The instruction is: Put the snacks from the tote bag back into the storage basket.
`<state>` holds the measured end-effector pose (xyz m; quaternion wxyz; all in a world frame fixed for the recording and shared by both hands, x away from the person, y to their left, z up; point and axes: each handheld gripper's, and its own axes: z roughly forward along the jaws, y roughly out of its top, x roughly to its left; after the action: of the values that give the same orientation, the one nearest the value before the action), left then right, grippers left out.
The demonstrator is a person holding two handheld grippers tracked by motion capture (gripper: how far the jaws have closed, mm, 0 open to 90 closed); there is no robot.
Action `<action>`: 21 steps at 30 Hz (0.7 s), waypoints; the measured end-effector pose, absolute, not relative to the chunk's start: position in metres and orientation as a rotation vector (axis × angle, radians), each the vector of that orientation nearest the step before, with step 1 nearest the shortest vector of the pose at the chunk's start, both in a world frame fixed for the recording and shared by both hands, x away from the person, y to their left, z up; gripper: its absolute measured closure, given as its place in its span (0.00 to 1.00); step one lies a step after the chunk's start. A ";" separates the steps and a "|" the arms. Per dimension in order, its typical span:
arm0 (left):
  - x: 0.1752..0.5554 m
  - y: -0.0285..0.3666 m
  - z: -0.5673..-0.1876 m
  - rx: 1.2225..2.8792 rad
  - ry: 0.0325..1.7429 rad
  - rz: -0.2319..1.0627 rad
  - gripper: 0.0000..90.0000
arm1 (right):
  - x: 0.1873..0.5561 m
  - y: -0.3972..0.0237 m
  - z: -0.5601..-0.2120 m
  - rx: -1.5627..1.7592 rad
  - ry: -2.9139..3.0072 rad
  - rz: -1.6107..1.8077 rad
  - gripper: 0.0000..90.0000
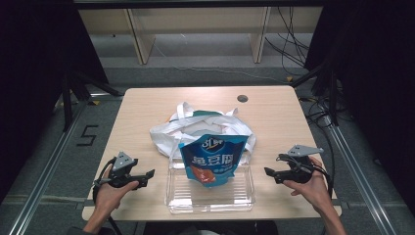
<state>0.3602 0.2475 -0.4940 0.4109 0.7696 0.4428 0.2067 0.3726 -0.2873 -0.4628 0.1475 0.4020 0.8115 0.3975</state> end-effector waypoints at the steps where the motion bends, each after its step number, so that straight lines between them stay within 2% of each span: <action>1: 0.360 0.247 -0.494 1.936 1.113 0.522 0.22 | 0.372 -0.289 -0.463 1.151 2.334 1.139 0.23; 21: 0.360 0.246 -0.495 1.942 1.110 0.528 0.22 | 0.342 -0.295 -0.484 1.226 2.268 1.201 0.20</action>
<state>0.3599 0.2465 -0.4945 0.4093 0.7710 0.4405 0.2097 0.3419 -0.2954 -0.4836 0.1480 0.4263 0.7886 0.4176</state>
